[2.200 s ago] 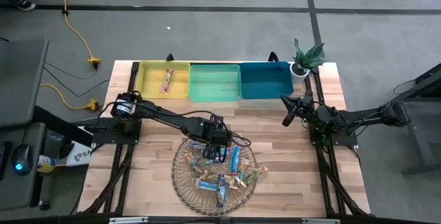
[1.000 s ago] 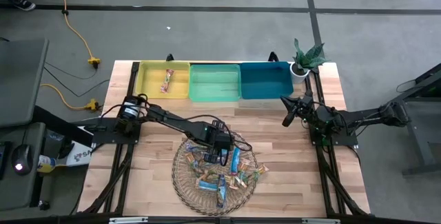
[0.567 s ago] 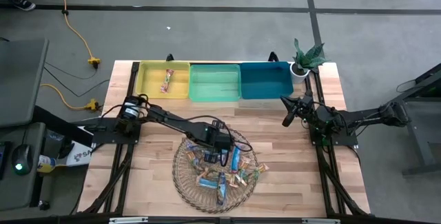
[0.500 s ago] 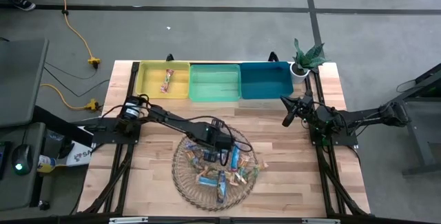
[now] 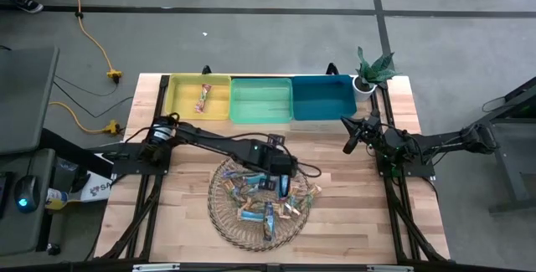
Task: Pick and place Granola Bars by type
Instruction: Put the red granola bar into the yellow bin
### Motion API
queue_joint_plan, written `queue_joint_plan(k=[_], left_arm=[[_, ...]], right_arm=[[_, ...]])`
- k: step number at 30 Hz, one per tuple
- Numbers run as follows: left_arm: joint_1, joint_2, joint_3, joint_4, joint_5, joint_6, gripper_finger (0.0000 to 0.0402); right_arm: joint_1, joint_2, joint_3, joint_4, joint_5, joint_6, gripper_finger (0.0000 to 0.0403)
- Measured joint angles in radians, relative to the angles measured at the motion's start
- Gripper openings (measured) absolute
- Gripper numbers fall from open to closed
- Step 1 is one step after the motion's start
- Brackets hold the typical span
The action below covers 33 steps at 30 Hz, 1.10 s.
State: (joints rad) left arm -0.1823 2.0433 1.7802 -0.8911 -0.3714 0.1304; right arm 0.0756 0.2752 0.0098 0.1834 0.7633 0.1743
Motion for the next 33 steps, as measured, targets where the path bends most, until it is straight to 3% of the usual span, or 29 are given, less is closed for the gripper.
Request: queue_joint_plan(k=[5, 10, 22, 28, 33], left_arm=[[0.03, -0.014, 0.095, 0.006, 0.151, -0.001, 0.0082], [0.09, -0.091, 0.104, 0.087, 0.3, 0.0, 0.0082], [0.299, -0.287, 0.103, 0.076, 0.5, 0.001, 0.0082], [0.395, -0.35, 0.103, 0.071, 0.653, 0.002, 0.0082], [0.458, -0.411, 0.058, 0.097, 0.709, 0.002, 0.0082]], right_arm=[[0.0, 0.0, 0.0, 0.0, 0.0, 0.0, 0.0], [0.0, -0.001, 0.0, -0.005, 0.0, 0.0, 0.0], [0.0, 0.013, 0.0, -0.006, 0.004, 0.0, 0.0], [0.0, 0.013, 0.0, -0.004, 0.004, 0.0, 0.0], [0.0, 0.013, 0.0, -0.005, 0.004, 0.0, 0.0]])
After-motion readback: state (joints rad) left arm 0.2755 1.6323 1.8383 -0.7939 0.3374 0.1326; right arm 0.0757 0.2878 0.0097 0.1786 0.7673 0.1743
